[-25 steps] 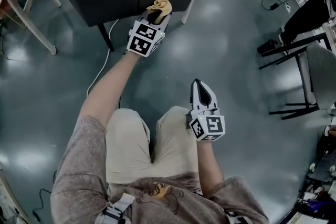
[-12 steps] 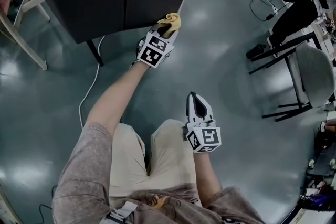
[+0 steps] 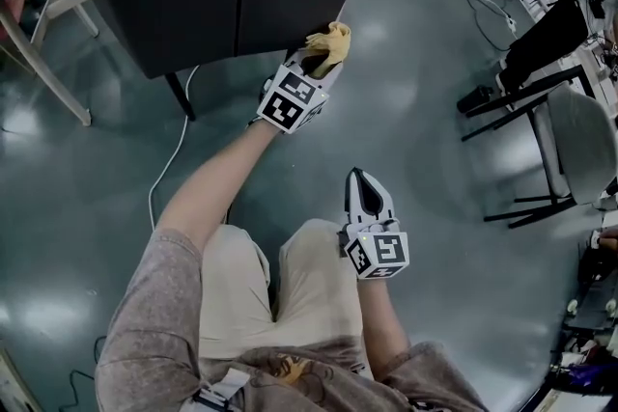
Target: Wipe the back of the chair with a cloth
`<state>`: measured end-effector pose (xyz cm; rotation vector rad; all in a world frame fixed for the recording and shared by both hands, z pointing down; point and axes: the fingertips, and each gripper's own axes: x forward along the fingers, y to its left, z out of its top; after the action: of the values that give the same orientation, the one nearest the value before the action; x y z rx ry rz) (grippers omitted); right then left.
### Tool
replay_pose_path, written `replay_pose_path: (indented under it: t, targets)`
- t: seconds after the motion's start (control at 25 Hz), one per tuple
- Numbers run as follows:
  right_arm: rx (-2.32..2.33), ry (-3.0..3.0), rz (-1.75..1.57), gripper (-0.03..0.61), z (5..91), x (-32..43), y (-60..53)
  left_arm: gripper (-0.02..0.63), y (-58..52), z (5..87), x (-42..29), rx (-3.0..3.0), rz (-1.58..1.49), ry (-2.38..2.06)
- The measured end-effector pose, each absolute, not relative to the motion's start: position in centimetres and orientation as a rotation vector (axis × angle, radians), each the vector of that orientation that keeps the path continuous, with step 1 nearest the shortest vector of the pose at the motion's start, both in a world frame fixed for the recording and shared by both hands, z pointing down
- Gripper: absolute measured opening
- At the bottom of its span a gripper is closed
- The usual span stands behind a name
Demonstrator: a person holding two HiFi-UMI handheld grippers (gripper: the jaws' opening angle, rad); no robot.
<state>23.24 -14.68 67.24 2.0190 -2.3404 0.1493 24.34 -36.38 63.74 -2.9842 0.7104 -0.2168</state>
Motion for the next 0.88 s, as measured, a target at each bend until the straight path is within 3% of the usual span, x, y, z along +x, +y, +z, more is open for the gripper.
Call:
replay_pose_path:
  t: [0.48,0.88]
  targets:
    - [2.008,-2.397,0.135,0.026,66.2,22.5,-15.3,0.058,-32.1,62.8,16.0,-2.949,-0.218,0.767]
    - [1.919,-2.469,0.130,0.026,65.5,20.0,-15.9,0.058,-29.2,62.1,2.9,-2.977,-0.083,1.086]
